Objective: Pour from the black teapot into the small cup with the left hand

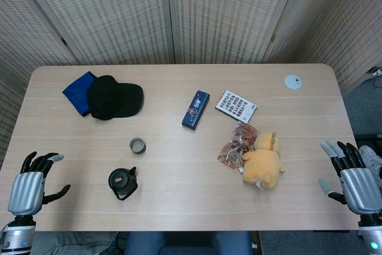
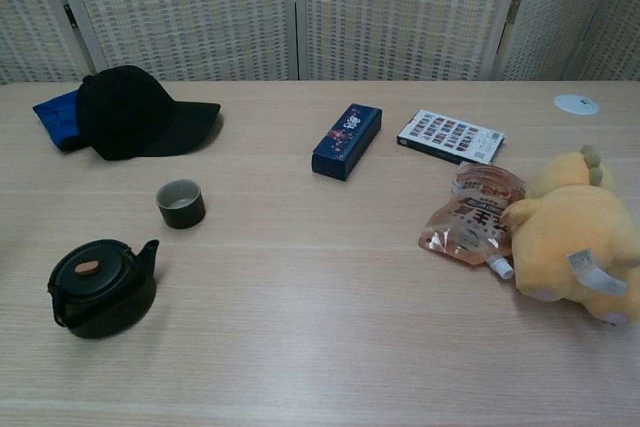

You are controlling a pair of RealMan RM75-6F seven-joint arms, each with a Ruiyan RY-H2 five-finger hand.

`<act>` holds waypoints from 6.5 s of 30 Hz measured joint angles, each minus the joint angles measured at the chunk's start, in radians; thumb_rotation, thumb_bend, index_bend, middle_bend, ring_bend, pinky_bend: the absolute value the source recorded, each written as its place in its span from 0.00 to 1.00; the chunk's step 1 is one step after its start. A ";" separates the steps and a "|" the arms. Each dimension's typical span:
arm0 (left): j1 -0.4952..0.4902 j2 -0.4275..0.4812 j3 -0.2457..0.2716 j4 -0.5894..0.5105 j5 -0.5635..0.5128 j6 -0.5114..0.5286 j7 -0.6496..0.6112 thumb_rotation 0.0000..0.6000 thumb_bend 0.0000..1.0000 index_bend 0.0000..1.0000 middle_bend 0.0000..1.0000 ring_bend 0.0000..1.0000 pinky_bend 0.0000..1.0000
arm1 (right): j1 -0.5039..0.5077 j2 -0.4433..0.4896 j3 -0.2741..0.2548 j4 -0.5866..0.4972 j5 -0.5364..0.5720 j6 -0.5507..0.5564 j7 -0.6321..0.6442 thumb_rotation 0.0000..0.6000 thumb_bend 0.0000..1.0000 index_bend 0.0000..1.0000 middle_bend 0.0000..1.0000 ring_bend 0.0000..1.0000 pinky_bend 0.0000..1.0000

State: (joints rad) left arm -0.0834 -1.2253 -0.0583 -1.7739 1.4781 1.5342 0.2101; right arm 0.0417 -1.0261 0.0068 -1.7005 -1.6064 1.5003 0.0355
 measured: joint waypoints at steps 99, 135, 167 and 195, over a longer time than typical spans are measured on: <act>-0.364 -0.153 0.021 0.227 -0.064 -0.469 0.084 1.00 0.07 0.07 0.13 0.16 0.00 | -0.026 0.033 0.031 -0.022 0.041 0.047 -0.018 1.00 0.29 0.03 0.09 0.00 0.01; -0.364 -0.112 -0.035 0.235 -0.177 -0.402 0.069 1.00 0.07 0.27 0.19 0.22 0.00 | -0.026 0.030 0.031 -0.013 0.045 0.042 -0.012 1.00 0.29 0.03 0.09 0.00 0.01; -0.325 -0.183 0.013 0.204 -0.126 -0.336 0.177 1.00 0.08 0.45 0.37 0.35 0.00 | -0.017 0.043 0.047 -0.010 0.043 0.052 -0.011 1.00 0.29 0.03 0.09 0.00 0.01; -0.332 -0.223 0.007 0.239 -0.170 -0.365 0.189 1.00 0.08 0.45 0.41 0.39 0.00 | -0.022 0.051 0.049 -0.020 0.057 0.052 -0.023 1.00 0.29 0.03 0.09 0.00 0.01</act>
State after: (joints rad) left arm -0.4157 -1.4488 -0.0514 -1.5349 1.3085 1.1692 0.3990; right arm 0.0195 -0.9747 0.0557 -1.7207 -1.5490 1.5528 0.0121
